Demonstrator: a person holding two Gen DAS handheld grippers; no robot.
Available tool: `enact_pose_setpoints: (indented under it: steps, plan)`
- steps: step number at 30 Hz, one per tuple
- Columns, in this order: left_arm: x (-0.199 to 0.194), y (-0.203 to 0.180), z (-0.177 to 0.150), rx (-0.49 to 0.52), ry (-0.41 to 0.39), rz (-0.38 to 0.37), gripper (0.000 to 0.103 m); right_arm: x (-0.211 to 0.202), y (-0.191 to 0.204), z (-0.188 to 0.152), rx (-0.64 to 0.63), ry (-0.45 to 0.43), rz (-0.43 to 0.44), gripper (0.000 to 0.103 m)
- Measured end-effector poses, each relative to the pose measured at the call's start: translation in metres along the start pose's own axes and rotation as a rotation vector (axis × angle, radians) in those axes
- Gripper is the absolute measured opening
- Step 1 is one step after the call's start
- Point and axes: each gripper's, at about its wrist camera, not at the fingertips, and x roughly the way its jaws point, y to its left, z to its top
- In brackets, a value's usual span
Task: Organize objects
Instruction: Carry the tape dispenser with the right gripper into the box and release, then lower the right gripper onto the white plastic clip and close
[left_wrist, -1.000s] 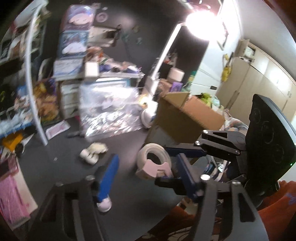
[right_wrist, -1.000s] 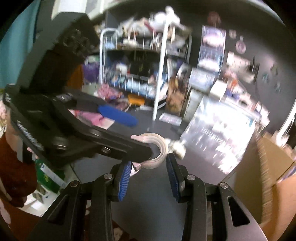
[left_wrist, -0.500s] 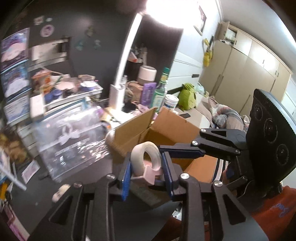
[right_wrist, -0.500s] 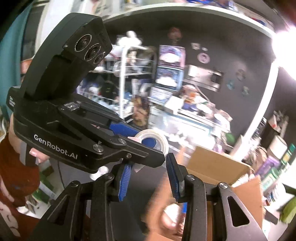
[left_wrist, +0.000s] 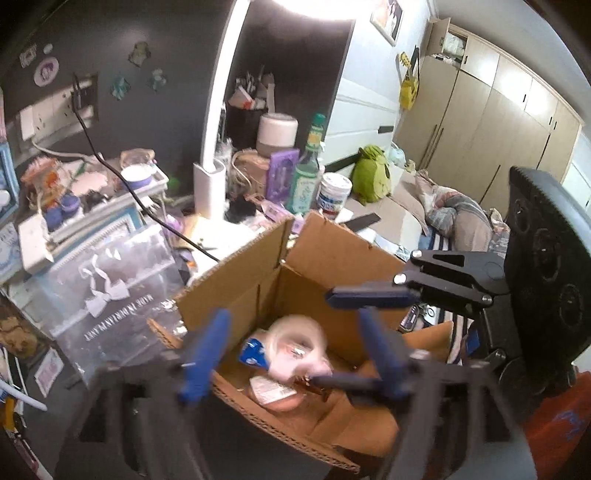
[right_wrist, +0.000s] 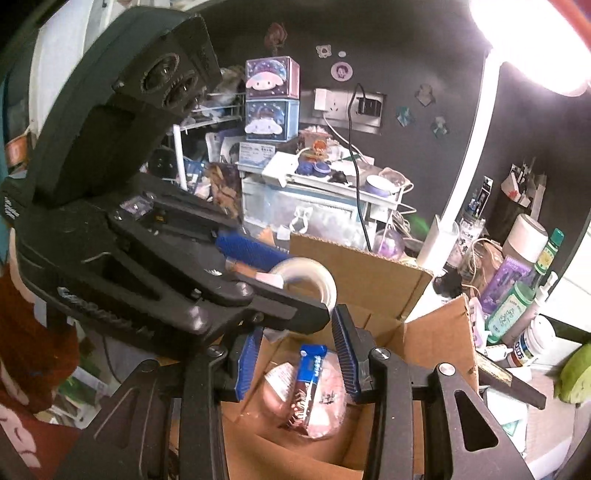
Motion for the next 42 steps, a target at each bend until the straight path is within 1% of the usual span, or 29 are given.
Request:
enact_pose_setpoints:
  steps: [1, 2, 3, 4, 5, 6, 8, 11, 21, 28, 32, 35, 37, 40, 42]
  plan:
    - [-0.003, 0.000, 0.000, 0.005, -0.008, 0.006, 0.083, 0.001, 0.000, 0.000, 0.004, 0.002, 0.001, 0.054]
    - [-0.006, 0.001, 0.000, 0.010, -0.018, 0.017, 0.086, 0.001, -0.001, -0.001, 0.010, 0.001, 0.000, 0.066]
    - [-0.009, 0.001, 0.000, 0.015, -0.027, 0.029, 0.090, 0.000, 0.000, -0.001, 0.013, 0.000, -0.003, 0.071]
    - [-0.012, 0.002, -0.001, 0.020, -0.036, 0.043, 0.091, 0.000, 0.000, -0.001, 0.014, 0.002, -0.011, 0.072]
    - [-0.016, 0.003, -0.003, 0.023, -0.044, 0.056, 0.092, -0.001, 0.001, -0.001, 0.013, 0.002, -0.015, 0.075]
    - [-0.020, 0.004, -0.004, 0.025, -0.051, 0.066, 0.093, -0.002, 0.002, -0.001, 0.010, 0.001, -0.017, 0.081]
    - [-0.027, 0.007, -0.006, 0.022, -0.063, 0.078, 0.094, -0.004, 0.004, 0.000, -0.004, -0.009, -0.027, 0.087]
    - [-0.040, 0.012, -0.012, 0.013, -0.088, 0.095, 0.097, -0.006, 0.008, 0.000, -0.012, -0.010, -0.044, 0.088]
    - [-0.086, 0.028, -0.038, -0.021, -0.157, 0.152, 0.097, -0.009, 0.034, 0.009, -0.047, -0.018, -0.056, 0.088]
    - [-0.118, 0.055, -0.071, -0.088, -0.194, 0.207, 0.100, -0.001, 0.073, 0.021, -0.100, -0.024, -0.010, 0.088]
    - [-0.136, 0.074, -0.101, -0.133, -0.206, 0.259, 0.100, 0.013, 0.103, 0.028, -0.133, -0.025, 0.060, 0.088]
    - [-0.149, 0.090, -0.126, -0.173, -0.208, 0.296, 0.100, 0.027, 0.128, 0.028, -0.149, -0.017, 0.144, 0.088]
    - [-0.154, 0.100, -0.142, -0.203, -0.204, 0.322, 0.100, 0.039, 0.145, 0.027, -0.154, 0.005, 0.211, 0.088]
    - [-0.160, 0.115, -0.167, -0.246, -0.189, 0.366, 0.100, 0.068, 0.171, 0.018, -0.152, 0.064, 0.330, 0.088]
    - [-0.162, 0.125, -0.184, -0.275, -0.178, 0.386, 0.100, 0.086, 0.184, 0.009, -0.159, 0.100, 0.358, 0.088]
